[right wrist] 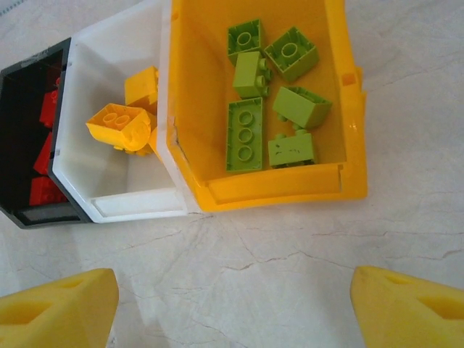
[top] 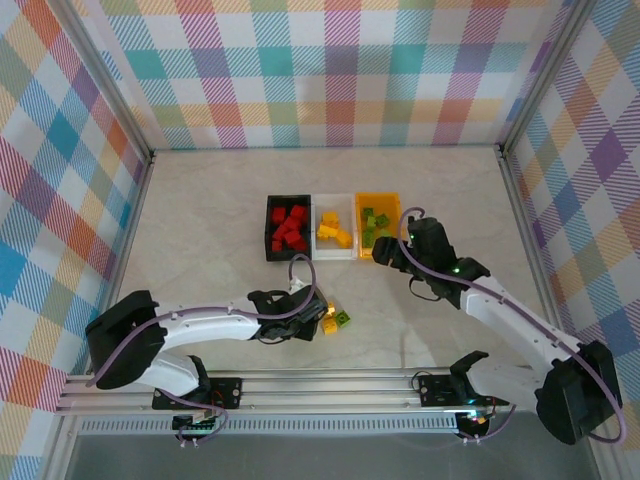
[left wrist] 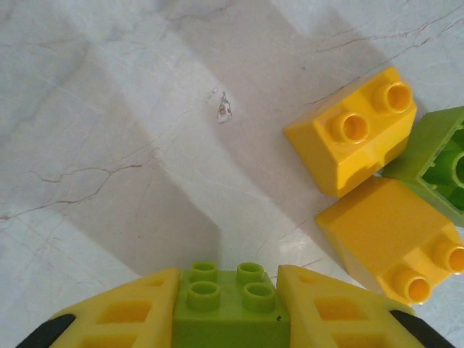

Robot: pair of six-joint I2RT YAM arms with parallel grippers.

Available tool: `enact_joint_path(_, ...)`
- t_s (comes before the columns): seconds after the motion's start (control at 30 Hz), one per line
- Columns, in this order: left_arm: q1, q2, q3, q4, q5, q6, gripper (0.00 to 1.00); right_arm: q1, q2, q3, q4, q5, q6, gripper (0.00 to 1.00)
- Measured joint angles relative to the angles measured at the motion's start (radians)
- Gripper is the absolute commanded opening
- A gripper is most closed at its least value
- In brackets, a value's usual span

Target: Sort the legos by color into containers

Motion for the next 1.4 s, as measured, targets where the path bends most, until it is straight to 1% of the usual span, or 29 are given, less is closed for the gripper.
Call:
enact_joint_path(0.07, 0.005, 0.0, 0.063, -0.037, -0.012, 0.02, 0.33, 0.0, -0.039, -0.035, 0.002, -0.001, 0.014, 0.84)
enact_joint_path(0.13, 0.02, 0.005, 0.16, -0.059, -0.017, 0.047, 0.33, 0.0, -0.071, -0.074, 0.003, -0.004, 0.031, 0.84)
enact_joint_path(0.23, 0.057, 0.066, 0.37, -0.068, -0.017, 0.1, 0.33, 0.0, -0.098, -0.131, 0.003, -0.013, 0.053, 0.84)
enact_joint_path(0.3, 0.091, 0.141, 0.517, -0.062, -0.014, 0.132, 0.33, 0.004, -0.1, -0.16, 0.003, -0.02, 0.061, 0.84)
enact_joint_path(0.5, 0.187, 0.471, 0.942, -0.097, -0.008, 0.214, 0.33, 0.028, -0.1, -0.205, 0.005, -0.03, 0.079, 0.84)
enact_joint_path(0.6, 0.217, 0.621, 1.096, -0.134, -0.002, 0.23, 0.33, 0.039, -0.099, -0.208, 0.011, -0.03, 0.079, 0.84)
enact_joint_path(0.73, 0.247, 0.777, 1.25, -0.192, 0.016, 0.232, 0.34, 0.054, -0.099, -0.208, 0.022, -0.03, 0.079, 0.83)
enact_joint_path(0.8, 0.258, 0.833, 1.307, -0.217, 0.025, 0.23, 0.38, 0.061, -0.099, -0.208, 0.023, -0.03, 0.079, 0.83)
enact_joint_path(0.83, 0.262, 0.851, 1.326, -0.227, 0.031, 0.227, 0.41, 0.065, -0.099, -0.208, 0.023, -0.03, 0.079, 0.83)
enact_joint_path(0.97, 0.267, 0.88, 1.371, -0.255, 0.046, 0.214, 0.62, 0.075, -0.099, -0.21, 0.024, -0.03, 0.08, 0.84)
enact_joint_path(1.13, 0.268, 0.864, 1.367, -0.258, 0.061, 0.199, 0.8, 0.085, -0.1, -0.211, 0.029, -0.03, 0.082, 0.84)
enact_joint_path(1.2, 0.268, 0.811, 1.294, -0.234, 0.069, 0.193, 0.86, 0.092, -0.1, -0.211, 0.03, -0.03, 0.082, 0.84)
enact_joint_path(1.27, 0.268, 0.724, 1.192, -0.206, 0.079, 0.186, 0.9, 0.102, -0.1, -0.211, 0.03, -0.029, 0.082, 0.84)
enact_joint_path(1.33, 0.267, 0.603, 1.064, -0.162, 0.086, 0.174, 0.94, 0.121, -0.1, -0.211, 0.03, -0.028, 0.082, 0.84)
enact_joint_path(1.4, 0.266, 0.431, 0.896, -0.096, 0.092, 0.157, 0.97, 0.151, -0.099, -0.211, 0.032, -0.025, 0.082, 0.84)
